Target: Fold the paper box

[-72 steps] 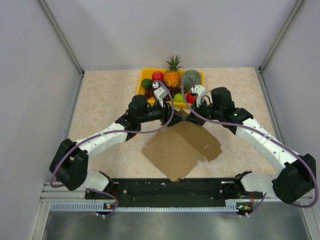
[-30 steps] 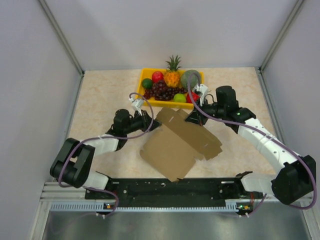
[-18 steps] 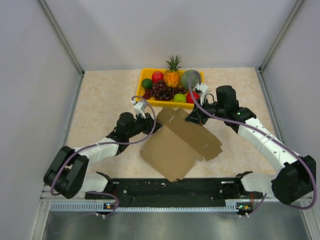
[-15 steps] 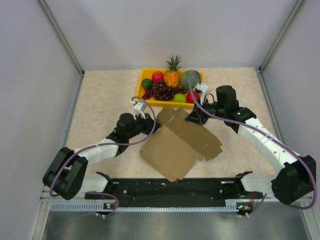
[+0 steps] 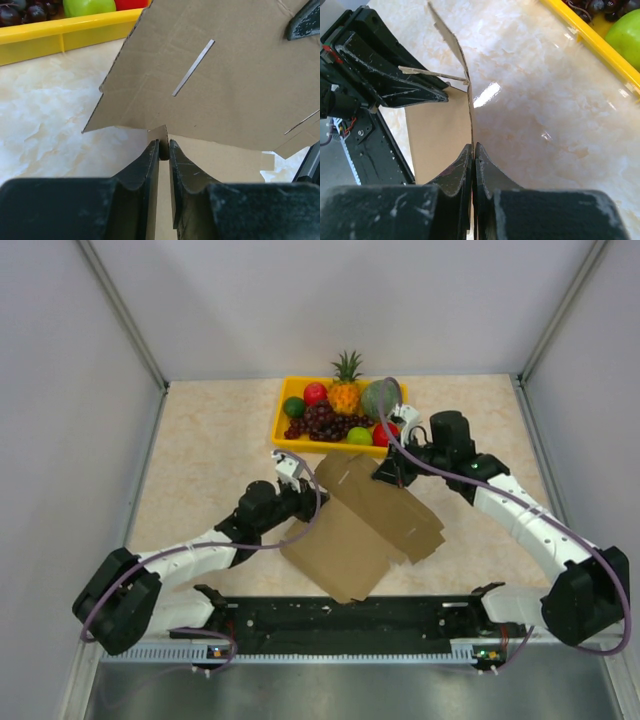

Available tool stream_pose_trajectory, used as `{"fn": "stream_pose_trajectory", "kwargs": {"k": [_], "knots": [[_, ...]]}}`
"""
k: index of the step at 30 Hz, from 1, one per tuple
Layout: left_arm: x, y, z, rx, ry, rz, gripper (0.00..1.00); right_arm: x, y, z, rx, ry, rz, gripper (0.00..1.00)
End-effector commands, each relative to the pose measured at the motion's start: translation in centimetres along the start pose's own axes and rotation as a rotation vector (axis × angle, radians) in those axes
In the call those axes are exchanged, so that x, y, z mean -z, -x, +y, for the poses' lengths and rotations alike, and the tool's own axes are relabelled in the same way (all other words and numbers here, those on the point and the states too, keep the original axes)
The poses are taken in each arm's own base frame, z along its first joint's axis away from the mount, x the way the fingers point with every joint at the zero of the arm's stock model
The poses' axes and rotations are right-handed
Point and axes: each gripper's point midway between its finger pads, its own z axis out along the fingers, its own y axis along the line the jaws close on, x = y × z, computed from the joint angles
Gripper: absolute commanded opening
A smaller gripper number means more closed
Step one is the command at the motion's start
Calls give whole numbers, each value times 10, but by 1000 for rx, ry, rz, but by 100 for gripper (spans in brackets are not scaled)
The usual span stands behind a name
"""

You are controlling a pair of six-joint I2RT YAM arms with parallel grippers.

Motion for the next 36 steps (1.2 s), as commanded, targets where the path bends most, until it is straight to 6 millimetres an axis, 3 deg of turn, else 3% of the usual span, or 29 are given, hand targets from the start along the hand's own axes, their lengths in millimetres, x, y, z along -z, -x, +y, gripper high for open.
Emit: {"fn": "stream_pose_trajectory", "kwargs": {"k": [1,5,12,14,18,20,21,22,24,27,29,30,32,34,35,36], "knots": [[-4,24,-17,-67,-69,-87,20,-4,8,1,-2,10,-23,0],[-13,16,-30,-64,-161,-43,22,-8,4,6,23,28,-14,0],[-25,-12,-31,-10,-209,23,28,-16,-7,11,88,-31,9,0],[-22,-10,-32,-3,-211,6,30,-18,-13,10,97,-47,20,0],[4,12,-41,-7,-224,-61,48,-16,-18,2,102,-86,27,0],[12,19,-25,25,-118,-78,56,-16,-19,1,103,-89,31,0],[20,34,-19,27,-81,-115,59,-16,-20,1,107,-89,32,0],[24,24,-6,64,-21,-64,62,-16,-20,1,111,-89,32,0],[29,41,12,104,30,-79,62,-16,-21,0,114,-93,36,0],[30,41,37,150,97,-55,56,-19,-22,1,121,-96,41,0],[28,41,49,175,142,-46,44,-19,-22,0,121,-104,41,0],[24,35,59,190,166,-25,43,-19,-22,1,126,-104,41,0],[14,43,57,183,144,-13,43,-20,-23,-1,121,-113,44,0],[2,29,55,178,94,75,44,-21,-22,1,125,-116,43,0],[-4,32,53,180,80,91,47,-21,-23,1,125,-117,46,0],[-11,19,56,196,67,138,50,-21,-23,2,123,-114,45,0]]}}
